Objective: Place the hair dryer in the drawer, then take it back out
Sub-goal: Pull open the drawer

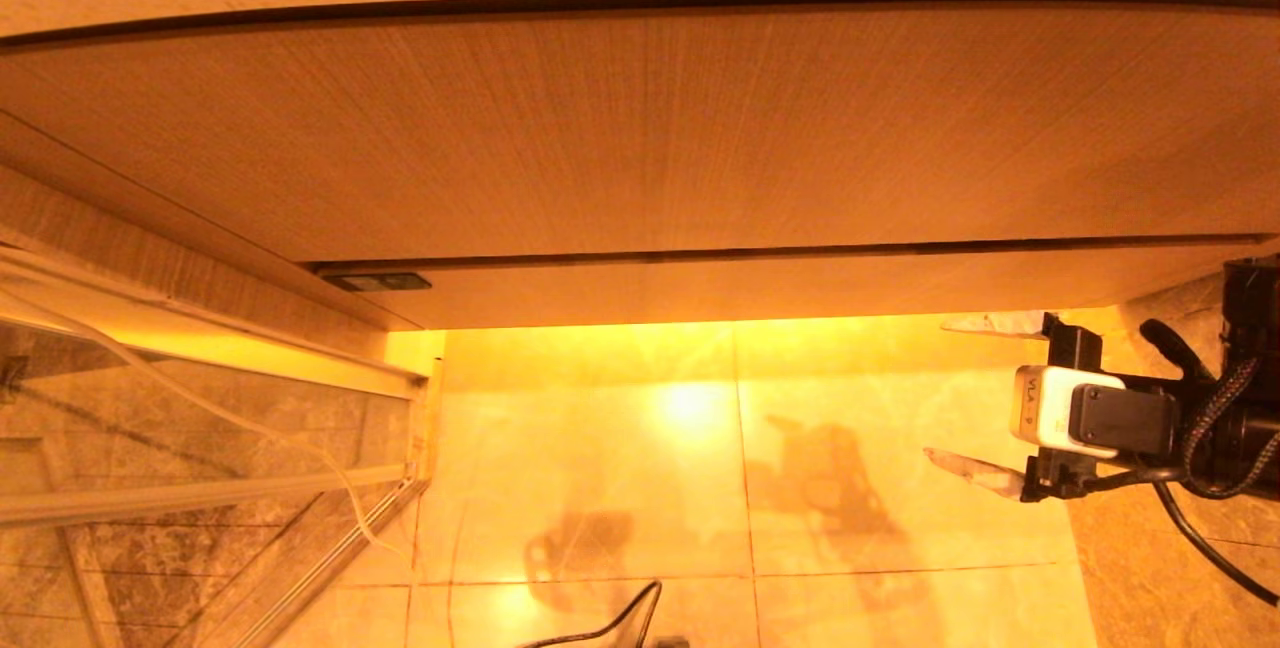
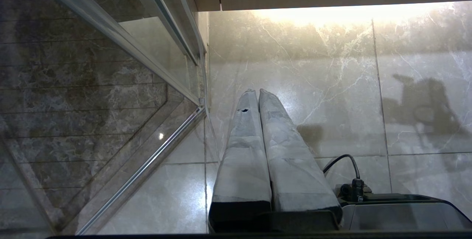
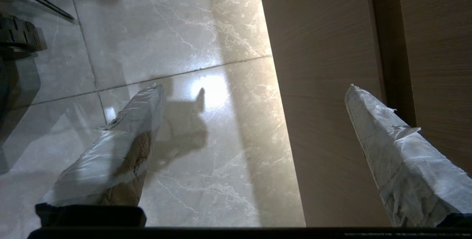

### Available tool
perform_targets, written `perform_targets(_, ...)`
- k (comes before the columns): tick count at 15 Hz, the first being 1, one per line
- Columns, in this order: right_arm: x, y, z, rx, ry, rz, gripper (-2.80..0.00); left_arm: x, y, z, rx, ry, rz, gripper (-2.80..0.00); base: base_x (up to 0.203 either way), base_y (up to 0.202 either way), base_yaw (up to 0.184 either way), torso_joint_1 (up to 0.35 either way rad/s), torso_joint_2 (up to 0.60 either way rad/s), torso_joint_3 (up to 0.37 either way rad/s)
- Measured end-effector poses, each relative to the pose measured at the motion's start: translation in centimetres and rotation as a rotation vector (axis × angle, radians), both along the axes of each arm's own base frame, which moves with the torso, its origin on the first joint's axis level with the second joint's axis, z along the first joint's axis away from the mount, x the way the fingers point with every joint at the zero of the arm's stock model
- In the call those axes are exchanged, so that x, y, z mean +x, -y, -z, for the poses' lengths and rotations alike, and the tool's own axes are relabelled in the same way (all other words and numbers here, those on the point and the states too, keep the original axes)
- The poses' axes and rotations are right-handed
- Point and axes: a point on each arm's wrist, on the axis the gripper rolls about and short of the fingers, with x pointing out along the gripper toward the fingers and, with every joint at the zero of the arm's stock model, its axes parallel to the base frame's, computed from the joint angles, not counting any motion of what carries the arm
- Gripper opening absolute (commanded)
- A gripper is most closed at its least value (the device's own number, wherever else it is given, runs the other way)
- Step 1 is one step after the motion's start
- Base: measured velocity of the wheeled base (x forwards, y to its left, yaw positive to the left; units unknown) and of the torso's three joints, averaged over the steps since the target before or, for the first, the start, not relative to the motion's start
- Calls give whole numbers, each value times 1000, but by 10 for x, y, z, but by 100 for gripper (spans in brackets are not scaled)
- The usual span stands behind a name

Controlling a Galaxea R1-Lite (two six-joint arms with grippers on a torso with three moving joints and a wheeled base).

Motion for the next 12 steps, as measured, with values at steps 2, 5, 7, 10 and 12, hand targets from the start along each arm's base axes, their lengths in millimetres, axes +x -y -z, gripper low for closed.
perform_targets(2,1,0,0,0,5,1,0,0,0,0,0,0,0,-280,0,0,0,0,0,0)
perform_targets(5,3,0,-2,4,41,8,0,0,0,0,0,0,0,-280,0,0,0,0,0,0)
perform_targets(7,3,0,0,2,40,13,0,0,0,0,0,0,0,-280,0,0,0,0,0,0)
perform_targets(10,1,1,3,7,55,12,0,0,0,0,0,0,0,-280,0,0,0,0,0,0)
perform_targets(12,3,0,1,15,93,12,0,0,0,0,0,0,0,-280,0,0,0,0,0,0)
